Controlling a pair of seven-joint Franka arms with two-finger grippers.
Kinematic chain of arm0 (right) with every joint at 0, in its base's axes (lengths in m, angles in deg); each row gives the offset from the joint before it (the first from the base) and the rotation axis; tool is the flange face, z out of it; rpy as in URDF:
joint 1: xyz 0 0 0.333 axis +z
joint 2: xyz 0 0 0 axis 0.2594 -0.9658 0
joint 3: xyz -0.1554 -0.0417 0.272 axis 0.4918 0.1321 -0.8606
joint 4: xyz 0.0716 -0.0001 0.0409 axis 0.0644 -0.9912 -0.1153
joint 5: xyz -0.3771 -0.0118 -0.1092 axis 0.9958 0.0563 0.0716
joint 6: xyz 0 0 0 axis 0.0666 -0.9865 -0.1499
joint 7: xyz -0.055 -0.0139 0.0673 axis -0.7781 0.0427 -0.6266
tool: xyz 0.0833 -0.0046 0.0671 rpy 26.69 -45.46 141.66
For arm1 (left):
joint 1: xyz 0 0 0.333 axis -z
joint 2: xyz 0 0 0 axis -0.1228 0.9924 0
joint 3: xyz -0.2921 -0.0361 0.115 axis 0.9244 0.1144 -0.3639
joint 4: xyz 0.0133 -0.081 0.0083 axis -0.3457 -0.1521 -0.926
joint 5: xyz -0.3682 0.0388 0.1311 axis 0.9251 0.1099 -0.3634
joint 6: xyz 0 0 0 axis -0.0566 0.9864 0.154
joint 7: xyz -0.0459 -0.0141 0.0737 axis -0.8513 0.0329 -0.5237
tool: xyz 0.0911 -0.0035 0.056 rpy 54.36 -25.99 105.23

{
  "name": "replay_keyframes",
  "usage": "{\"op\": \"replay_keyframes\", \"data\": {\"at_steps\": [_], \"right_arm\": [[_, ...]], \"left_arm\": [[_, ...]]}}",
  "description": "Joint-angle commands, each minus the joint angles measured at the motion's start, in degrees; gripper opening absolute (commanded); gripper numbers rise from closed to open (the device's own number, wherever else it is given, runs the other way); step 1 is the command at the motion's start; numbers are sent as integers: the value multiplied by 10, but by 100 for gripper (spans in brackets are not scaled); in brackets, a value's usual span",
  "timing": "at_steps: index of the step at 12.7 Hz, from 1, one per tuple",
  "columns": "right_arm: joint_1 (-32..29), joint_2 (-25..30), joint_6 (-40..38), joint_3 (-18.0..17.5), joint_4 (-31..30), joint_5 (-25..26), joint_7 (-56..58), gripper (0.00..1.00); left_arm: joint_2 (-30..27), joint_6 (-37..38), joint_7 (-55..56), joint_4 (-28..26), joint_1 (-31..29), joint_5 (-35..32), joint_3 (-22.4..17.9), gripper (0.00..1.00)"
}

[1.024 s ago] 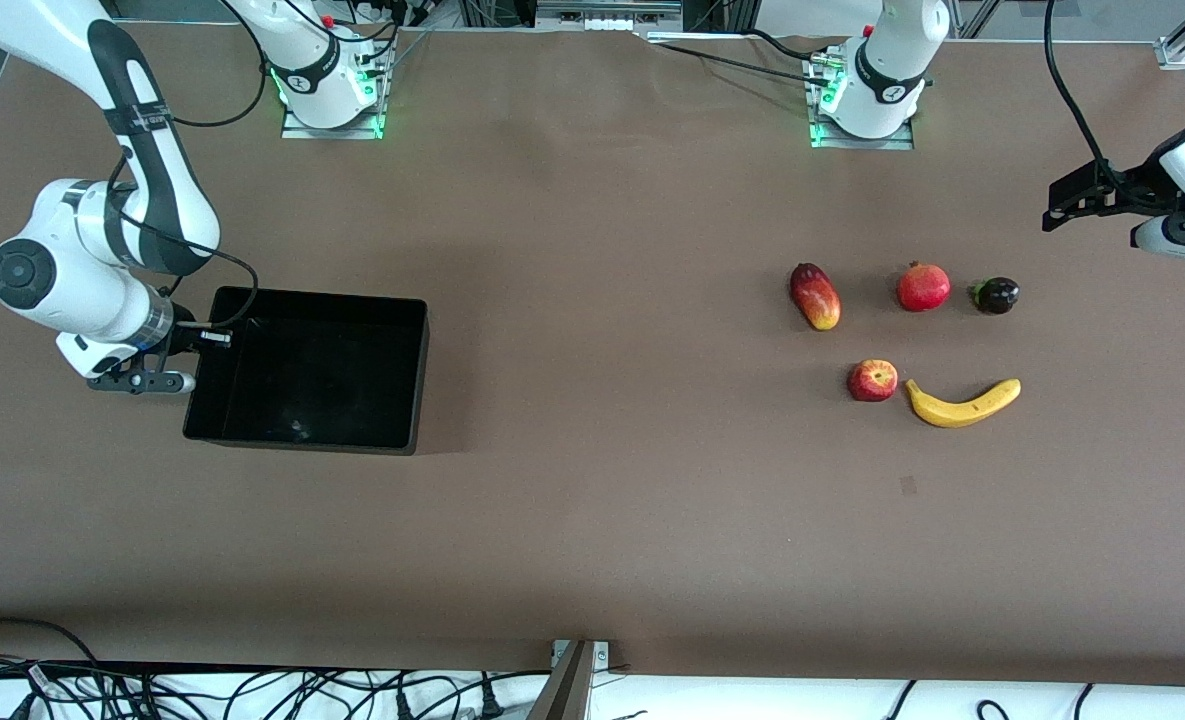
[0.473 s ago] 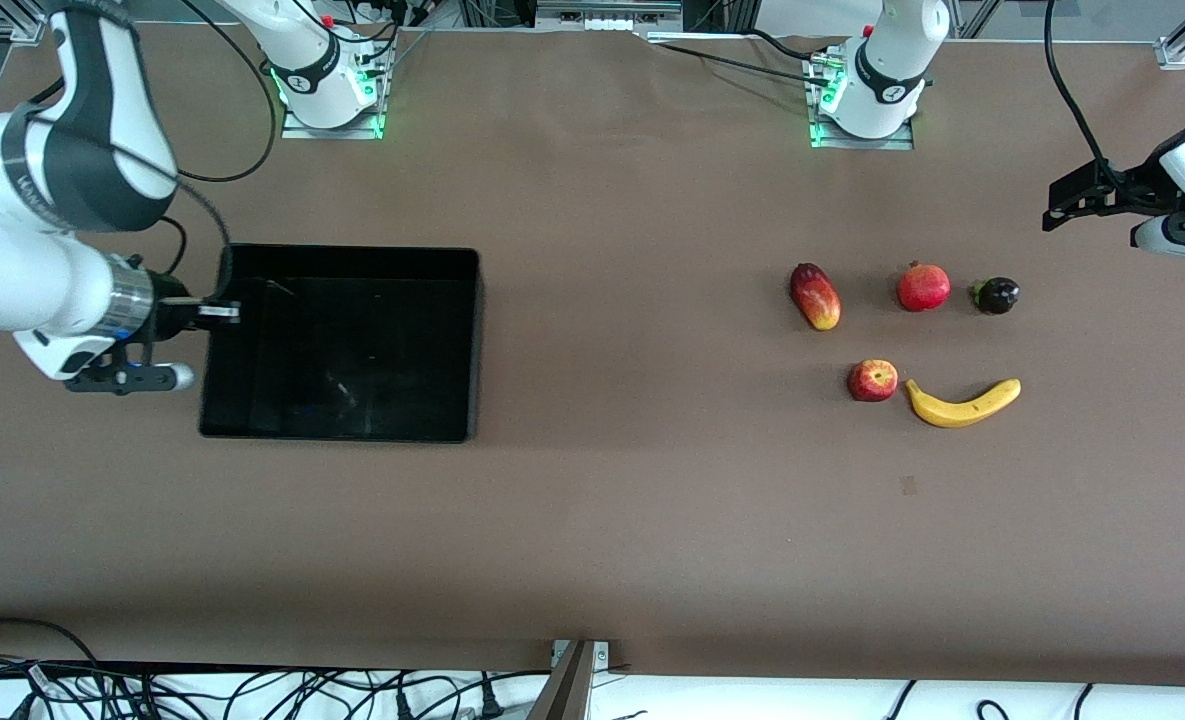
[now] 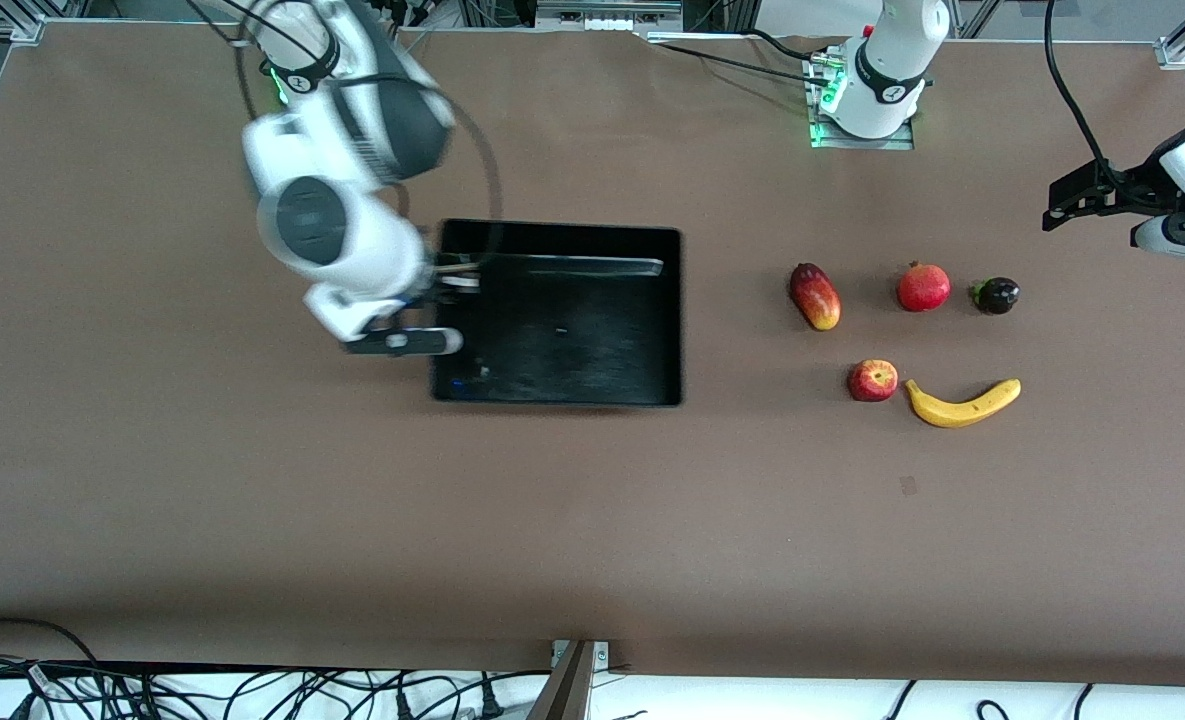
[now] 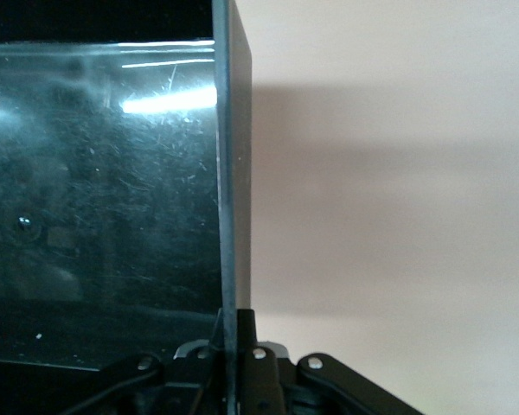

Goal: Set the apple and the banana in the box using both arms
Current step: 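Drag the black box with the right gripper toward the fruit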

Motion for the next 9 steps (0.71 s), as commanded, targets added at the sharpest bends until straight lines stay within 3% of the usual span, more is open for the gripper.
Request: {"op": "replay_keyframes", "data": {"at_steps": [1,4,7,8,9], "right_arm": [[65,-73,102,8,40,-14,-71,0],[136,-136,217,8,40,-14,-150,0],[156,-168,245,8,39,-14,-152,0],[157,-169,245,8,39,-12,-148,26],[158,-166,245,9,39,-4,-151,99]], "left_arm": [[7,12,-3,17,-2,5,2,100],[7,12,-3,16,-2,5,2,100],[7,12,-3,16,-2,5,2,100],[7,12,-3,16,-2,5,2,100],[7,12,-3,16,-3,5,2,100]]}}
